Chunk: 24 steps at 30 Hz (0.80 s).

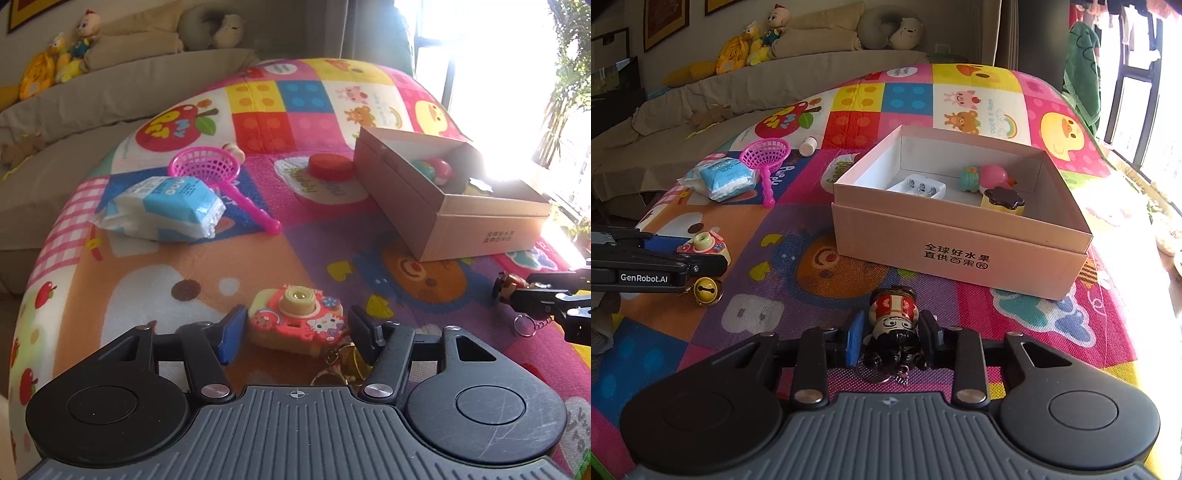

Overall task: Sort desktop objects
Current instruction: 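Carry the pink keychain toy into the pink box and open the left tool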

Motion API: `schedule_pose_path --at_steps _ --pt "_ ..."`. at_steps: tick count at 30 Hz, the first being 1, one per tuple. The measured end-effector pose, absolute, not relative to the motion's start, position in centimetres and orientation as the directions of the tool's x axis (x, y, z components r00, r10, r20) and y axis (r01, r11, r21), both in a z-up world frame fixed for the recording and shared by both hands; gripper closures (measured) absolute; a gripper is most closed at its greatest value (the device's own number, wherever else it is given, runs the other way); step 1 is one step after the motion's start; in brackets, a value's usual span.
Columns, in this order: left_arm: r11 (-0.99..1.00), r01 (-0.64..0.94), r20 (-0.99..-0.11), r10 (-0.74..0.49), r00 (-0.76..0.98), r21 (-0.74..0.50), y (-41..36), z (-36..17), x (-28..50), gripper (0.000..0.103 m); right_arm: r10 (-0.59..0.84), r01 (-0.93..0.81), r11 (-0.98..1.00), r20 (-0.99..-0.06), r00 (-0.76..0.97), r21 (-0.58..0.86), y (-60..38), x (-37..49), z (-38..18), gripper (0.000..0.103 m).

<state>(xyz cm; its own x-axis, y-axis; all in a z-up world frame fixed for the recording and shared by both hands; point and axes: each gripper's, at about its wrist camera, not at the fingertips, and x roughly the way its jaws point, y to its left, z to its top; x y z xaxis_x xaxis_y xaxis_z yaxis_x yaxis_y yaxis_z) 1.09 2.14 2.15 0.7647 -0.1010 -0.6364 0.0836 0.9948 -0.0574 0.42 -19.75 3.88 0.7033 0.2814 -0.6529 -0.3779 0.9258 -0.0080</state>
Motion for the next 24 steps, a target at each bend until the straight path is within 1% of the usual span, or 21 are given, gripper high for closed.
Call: schedule_pose_path --at_steps 1,2,3,4,5,8,10,15,18,19,21,23,24 --pt "0.992 0.103 -0.621 -0.126 0.774 -0.072 1.9 3.1 1.0 0.041 0.280 -0.378 0.926 -0.640 0.716 -0.018 -20.1 0.1 4.6 0.072" --pt "0.988 0.131 -0.598 -0.155 0.786 -0.084 1.6 4.4 1.0 0.046 0.277 -0.374 0.927 -0.615 0.738 -0.031 -20.5 -0.1 5.8 0.072" --pt "0.983 0.159 -0.567 -0.183 0.803 -0.091 1.2 5.8 1.1 0.046 0.278 -0.368 0.929 -0.580 0.765 -0.039 -21.0 -0.2 7.3 0.075" --pt "0.978 0.189 -0.531 -0.205 0.822 -0.085 0.6 7.4 1.3 0.046 0.278 -0.359 0.932 -0.544 0.792 -0.046 -21.5 -0.3 8.9 0.089" --pt "0.973 0.217 -0.495 -0.224 0.840 -0.072 -0.1 8.8 1.6 0.046 0.273 -0.347 0.936 -0.511 0.815 -0.052 -22.0 -0.1 10.5 0.099" --pt "0.960 0.279 -0.392 -0.265 0.881 -0.024 -2.6 12.5 3.0 0.046 0.258 -0.313 0.947 -0.408 0.876 -0.073 -23.1 0.5 14.2 0.099" --pt "0.956 0.293 -0.352 -0.275 0.895 0.000 -4.0 13.7 3.9 0.046 0.248 -0.295 0.953 -0.385 0.889 -0.069 -23.8 1.3 15.1 0.099" --pt "0.932 0.363 -0.334 -0.347 0.876 -0.017 -7.3 15.0 7.0 0.046 0.228 -0.254 0.967 -0.415 0.881 -0.008 -26.7 1.7 14.2 0.099" --pt "0.922 0.386 -0.346 -0.360 0.866 0.006 -9.3 14.4 9.1 0.045 0.200 -0.226 0.974 -0.453 0.869 -0.002 -28.0 1.3 12.6 0.099" --pt "0.919 0.393 -0.358 -0.365 0.860 0.007 -9.8 14.0 9.7 0.044 0.191 -0.220 0.976 -0.472 0.860 -0.006 -28.3 1.2 12.0 0.096" --pt "0.927 0.375 -0.398 -0.343 0.851 0.003 -10.2 12.9 10.7 0.036 0.170 -0.199 0.980 -0.501 0.849 -0.005 -29.0 0.8 10.9 0.080" --pt "0.932 0.363 -0.428 -0.332 0.841 -0.010 -10.0 11.8 10.8 0.026 0.151 -0.179 0.984 -0.512 0.846 -0.005 -29.4 0.2 9.7 0.036" --pt "0.933 0.359 -0.443 -0.327 0.835 -0.012 -9.7 11.2 10.6 0.024 0.143 -0.171 0.985 -0.514 0.846 -0.006 -29.6 -0.1 9.1 0.028"
